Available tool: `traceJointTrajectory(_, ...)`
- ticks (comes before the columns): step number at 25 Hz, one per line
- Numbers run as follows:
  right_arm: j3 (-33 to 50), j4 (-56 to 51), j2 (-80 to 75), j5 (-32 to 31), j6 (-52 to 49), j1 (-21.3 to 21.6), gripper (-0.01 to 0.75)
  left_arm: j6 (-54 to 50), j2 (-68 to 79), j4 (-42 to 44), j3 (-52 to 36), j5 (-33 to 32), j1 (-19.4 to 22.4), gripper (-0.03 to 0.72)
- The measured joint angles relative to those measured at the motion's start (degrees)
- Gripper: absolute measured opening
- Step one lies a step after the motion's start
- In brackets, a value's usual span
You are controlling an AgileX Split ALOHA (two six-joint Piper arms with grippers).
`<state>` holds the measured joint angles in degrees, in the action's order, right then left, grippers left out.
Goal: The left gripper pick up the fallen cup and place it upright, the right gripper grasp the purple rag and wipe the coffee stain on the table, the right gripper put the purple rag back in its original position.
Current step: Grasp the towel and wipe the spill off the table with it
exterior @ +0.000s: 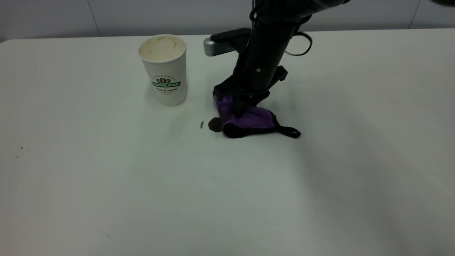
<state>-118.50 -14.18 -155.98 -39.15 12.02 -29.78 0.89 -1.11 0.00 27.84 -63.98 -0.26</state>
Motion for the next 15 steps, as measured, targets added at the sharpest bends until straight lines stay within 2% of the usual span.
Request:
traceJointTrajectory(6,-0.89,-4.09,-1.51,0.65,-0.62,-0.61,0.101,0.00,0.00,0.00,0.00,0.00,0.00,0.242)
traceJointTrajectory(11,-0.89,-6.23,-1.96,4.62,-0.96,-3.36,0.101,0.00,0.00,0.00,0.00,0.00,0.00,0.242)
traceJointTrajectory(15,-0.89,-7.12,-2.09,6.32,-2.76,-3.92,0.101,-0.05,0.00,0.00,0.00,0.00,0.00,0.242)
